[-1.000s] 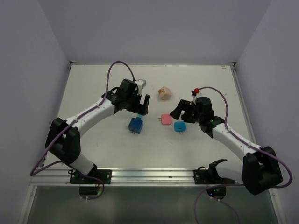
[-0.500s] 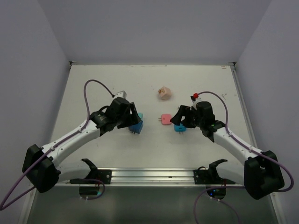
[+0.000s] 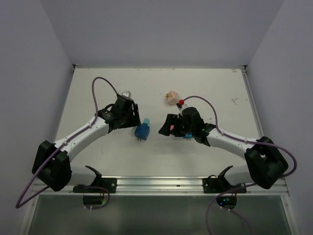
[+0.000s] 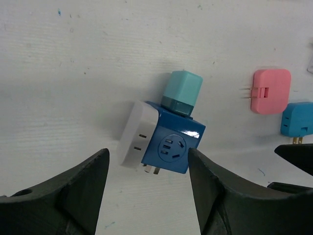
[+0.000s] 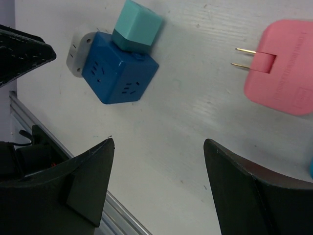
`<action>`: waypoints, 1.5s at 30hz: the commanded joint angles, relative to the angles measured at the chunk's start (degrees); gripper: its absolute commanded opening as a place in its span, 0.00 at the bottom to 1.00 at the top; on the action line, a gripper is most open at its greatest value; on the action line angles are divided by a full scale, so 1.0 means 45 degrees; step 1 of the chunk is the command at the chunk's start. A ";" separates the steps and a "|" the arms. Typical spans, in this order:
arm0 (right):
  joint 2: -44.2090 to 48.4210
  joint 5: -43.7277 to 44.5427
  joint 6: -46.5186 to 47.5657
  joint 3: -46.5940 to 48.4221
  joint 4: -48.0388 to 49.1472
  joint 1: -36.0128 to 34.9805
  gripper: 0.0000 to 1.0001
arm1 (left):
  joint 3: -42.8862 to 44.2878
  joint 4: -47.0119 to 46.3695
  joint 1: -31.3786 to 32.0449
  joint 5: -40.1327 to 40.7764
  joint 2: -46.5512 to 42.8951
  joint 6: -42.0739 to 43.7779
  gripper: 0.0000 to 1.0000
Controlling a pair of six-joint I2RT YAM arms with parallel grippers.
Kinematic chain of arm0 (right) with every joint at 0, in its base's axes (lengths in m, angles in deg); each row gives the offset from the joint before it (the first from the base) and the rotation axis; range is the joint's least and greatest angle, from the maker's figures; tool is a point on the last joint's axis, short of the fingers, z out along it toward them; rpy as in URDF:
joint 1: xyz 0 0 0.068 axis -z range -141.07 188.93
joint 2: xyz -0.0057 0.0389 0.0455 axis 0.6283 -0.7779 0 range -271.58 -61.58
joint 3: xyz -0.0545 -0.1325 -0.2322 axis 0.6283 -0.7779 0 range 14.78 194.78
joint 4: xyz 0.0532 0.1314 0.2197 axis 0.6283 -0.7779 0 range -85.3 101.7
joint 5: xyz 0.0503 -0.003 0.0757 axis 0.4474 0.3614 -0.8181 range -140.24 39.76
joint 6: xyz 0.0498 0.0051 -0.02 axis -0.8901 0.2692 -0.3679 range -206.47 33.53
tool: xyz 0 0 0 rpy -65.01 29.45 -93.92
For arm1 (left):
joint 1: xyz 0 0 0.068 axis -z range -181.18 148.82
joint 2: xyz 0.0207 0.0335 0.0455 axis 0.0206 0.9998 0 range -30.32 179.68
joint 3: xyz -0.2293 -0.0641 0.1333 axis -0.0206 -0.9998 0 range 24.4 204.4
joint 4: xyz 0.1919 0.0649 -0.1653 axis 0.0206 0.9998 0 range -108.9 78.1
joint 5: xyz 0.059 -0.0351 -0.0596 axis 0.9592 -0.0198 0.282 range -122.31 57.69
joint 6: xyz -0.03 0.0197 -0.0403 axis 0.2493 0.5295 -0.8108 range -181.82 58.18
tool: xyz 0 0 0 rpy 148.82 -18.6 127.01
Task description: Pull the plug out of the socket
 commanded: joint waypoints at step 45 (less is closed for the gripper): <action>-0.5702 0.3721 -0.3291 0.3171 0.0186 -0.2642 0.66 | -0.1584 -0.1865 -0.3571 -0.3319 0.1063 0.3240 0.37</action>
